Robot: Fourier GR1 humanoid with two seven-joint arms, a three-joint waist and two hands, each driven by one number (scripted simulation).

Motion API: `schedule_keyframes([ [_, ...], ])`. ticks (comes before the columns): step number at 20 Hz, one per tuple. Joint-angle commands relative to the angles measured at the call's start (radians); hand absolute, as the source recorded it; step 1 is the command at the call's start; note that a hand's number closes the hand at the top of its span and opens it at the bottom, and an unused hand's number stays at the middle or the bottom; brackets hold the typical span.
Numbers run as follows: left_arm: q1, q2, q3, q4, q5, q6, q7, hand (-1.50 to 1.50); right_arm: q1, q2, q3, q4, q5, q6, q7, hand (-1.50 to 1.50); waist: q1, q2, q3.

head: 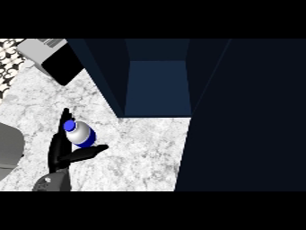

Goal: Pick up the bottled water, place it into the cabinet and close the cabinet

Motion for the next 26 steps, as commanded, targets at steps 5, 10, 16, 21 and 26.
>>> schedule_keyframes([
  [5, -0.049, 0.0, 0.023, 0.139, 0.037, -0.033, -0.132, -1.5, -0.099, 0.04, -0.053, -0.045, 0.064, 0.005, 0.113, -1.5, 0.005, 0.002, 0.0],
  [10, -0.139, 0.05, 0.081, 0.273, 0.103, -0.129, -0.193, 1.5, -0.043, -0.004, -0.033, -0.1, 0.055, -0.001, 0.105, -1.5, -0.003, 0.003, -0.001],
  [16, -0.055, -0.017, 0.028, 0.121, 0.125, -0.125, -0.142, 1.5, 0.009, -0.041, -0.055, -0.061, 0.01, 0.006, 0.0, -1.5, 0.006, 0.0, 0.001],
  [21, -0.1, 0.007, 0.039, 0.152, 0.163, -0.182, -0.142, 1.5, 0.007, -0.006, 0.054, -0.066, 0.112, -0.033, 0.035, -1.5, 0.003, -0.001, 0.001],
  [26, -0.007, -0.026, 0.019, 0.09, 0.186, -0.234, -0.208, 1.5, 0.043, -0.06, 0.034, -0.093, 0.094, -0.032, 0.008, -1.5, 0.006, -0.003, 0.001],
])
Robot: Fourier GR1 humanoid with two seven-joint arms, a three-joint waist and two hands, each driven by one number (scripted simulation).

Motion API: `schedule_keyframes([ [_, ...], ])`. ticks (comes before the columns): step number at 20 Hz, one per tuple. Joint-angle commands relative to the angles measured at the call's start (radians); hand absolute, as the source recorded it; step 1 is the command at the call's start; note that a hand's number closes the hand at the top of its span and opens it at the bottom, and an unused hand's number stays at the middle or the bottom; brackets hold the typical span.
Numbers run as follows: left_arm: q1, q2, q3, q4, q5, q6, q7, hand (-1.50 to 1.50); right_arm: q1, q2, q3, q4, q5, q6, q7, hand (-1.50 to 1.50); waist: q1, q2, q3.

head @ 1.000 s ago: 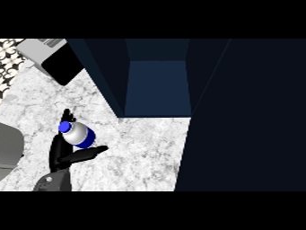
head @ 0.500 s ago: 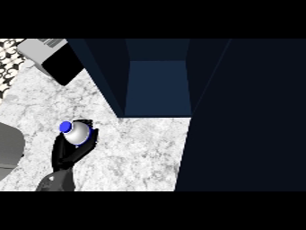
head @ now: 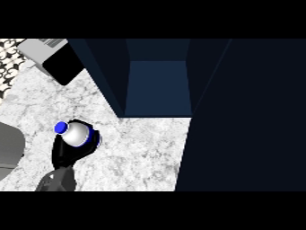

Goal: Pick up the bottled water, place it into the cabinet and close the cabinet

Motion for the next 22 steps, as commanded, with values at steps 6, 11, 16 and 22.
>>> schedule_keyframes([
  [6, 0.173, -0.041, -0.211, -0.137, 0.168, -0.052, -0.128, 1.5, -0.014, -0.01, 0.035, -0.11, 0.121, -0.006, 0.079, -1.5, 0.003, -0.003, 0.0],
  [11, 0.241, -0.041, -0.296, -0.24, 0.172, -0.002, -0.131, 1.5, 0.022, -0.028, 0.03, -0.106, 0.117, -0.014, 0.044, -1.5, 0.003, -0.001, 0.0],
  [16, 0.322, -0.041, -0.373, -0.474, 0.203, 0.046, 0.023, 1.5, 0.007, -0.011, 0.092, -0.102, 0.149, -0.034, 0.068, -1.5, 0.006, -0.004, 0.0],
  [22, 0.312, -0.041, -0.44, -0.579, 0.224, 0.096, 0.142, 1.5, -0.019, -0.02, 0.036, -0.082, 0.128, -0.023, 0.08, -1.5, 0.002, -0.001, 0.0],
])
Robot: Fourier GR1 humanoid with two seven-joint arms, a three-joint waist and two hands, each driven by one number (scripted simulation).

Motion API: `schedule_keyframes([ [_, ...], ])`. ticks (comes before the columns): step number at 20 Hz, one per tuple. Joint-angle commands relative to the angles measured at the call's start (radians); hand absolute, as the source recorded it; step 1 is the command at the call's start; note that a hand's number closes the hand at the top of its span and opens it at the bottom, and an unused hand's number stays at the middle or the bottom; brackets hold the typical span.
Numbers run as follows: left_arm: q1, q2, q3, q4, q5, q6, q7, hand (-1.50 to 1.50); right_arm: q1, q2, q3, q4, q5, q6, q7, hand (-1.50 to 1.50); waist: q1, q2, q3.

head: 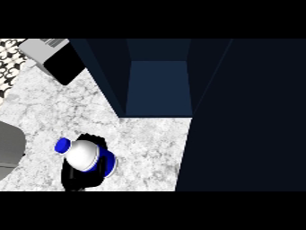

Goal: Pick up the bottled water, place it into the cabinet and close the cabinet

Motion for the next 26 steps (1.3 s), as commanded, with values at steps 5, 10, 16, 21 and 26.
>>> schedule_keyframes([
  [5, -0.01, -0.001, -0.1, -0.213, 0.02, 0.154, 0.118, 1.5, 0.104, -0.044, 0.08, -0.12, 0.108, -0.01, -0.034, -1.5, -0.008, -0.001, 0.0],
  [10, -0.025, 0.001, -0.159, -0.287, -0.039, 0.223, 0.176, 1.5, 0.072, 0.006, 0.127, -0.043, 0.155, -0.046, -0.04, -1.5, -0.005, 0.0, 0.0],
  [16, -0.241, -0.001, -0.232, -0.205, 0.008, 0.389, 0.251, 1.5, 0.026, -0.001, 0.053, -0.041, 0.097, -0.026, -0.016, -1.5, -0.009, 0.003, 0.0],
  [21, -0.359, -0.002, -0.282, -0.235, -0.044, 0.516, 0.345, 1.5, 0.073, -0.044, 0.061, -0.08, 0.099, -0.021, -0.038, -1.5, -0.011, 0.001, 0.0],
  [26, -0.512, -0.002, -0.268, -0.086, -0.016, 0.625, 0.288, 1.5, 0.083, -0.06, 0.061, -0.13, 0.092, -0.023, -0.014, -1.5, -0.02, 0.002, -0.001],
])
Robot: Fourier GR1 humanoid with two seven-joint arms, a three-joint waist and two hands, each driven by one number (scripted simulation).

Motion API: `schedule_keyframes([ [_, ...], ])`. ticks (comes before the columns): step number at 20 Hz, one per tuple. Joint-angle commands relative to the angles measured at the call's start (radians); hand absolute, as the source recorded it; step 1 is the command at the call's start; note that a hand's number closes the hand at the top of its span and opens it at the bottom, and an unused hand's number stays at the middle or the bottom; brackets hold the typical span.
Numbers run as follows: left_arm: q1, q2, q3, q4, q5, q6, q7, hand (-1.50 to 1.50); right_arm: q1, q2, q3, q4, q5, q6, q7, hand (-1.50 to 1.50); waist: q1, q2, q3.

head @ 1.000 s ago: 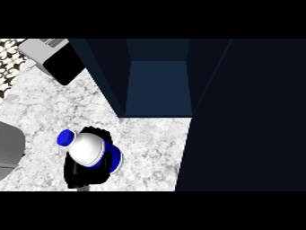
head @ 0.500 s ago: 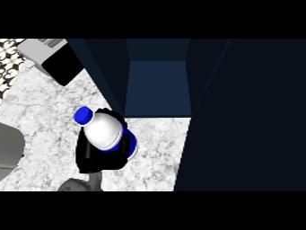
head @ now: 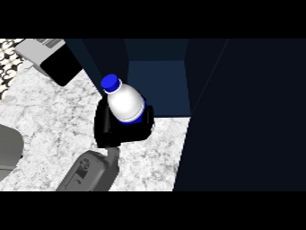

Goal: Pick up the bottled water, place it into the cabinet and close the cabinet

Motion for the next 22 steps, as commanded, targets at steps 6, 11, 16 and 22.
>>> schedule_keyframes([
  [6, -0.223, 0.0, 0.077, 0.195, -0.037, 0.073, 0.039, 1.5, 0.048, -0.019, 0.019, -0.094, 0.049, 0.003, -0.006, -1.5, 0.0, 0.0, 0.001],
  [11, -0.345, 0.0, 0.121, 0.411, -0.023, 0.055, -0.002, 1.5, 0.03, -0.03, 0.007, -0.12, 0.035, 0.009, 0.029, -1.5, -0.01, 0.004, 0.0],
  [16, -0.51, 0.021, 0.151, 0.488, -0.099, 0.119, 0.141, 1.5, 0.054, -0.037, -0.003, -0.071, -0.002, 0.009, -0.024, -1.5, -0.003, 0.001, 0.001],
  [22, -0.588, 0.008, 0.224, 0.699, -0.075, 0.101, 0.024, 1.5, 0.043, -0.052, -0.009, -0.132, -0.009, 0.024, 0.018, -1.5, -0.009, 0.005, 0.0],
])
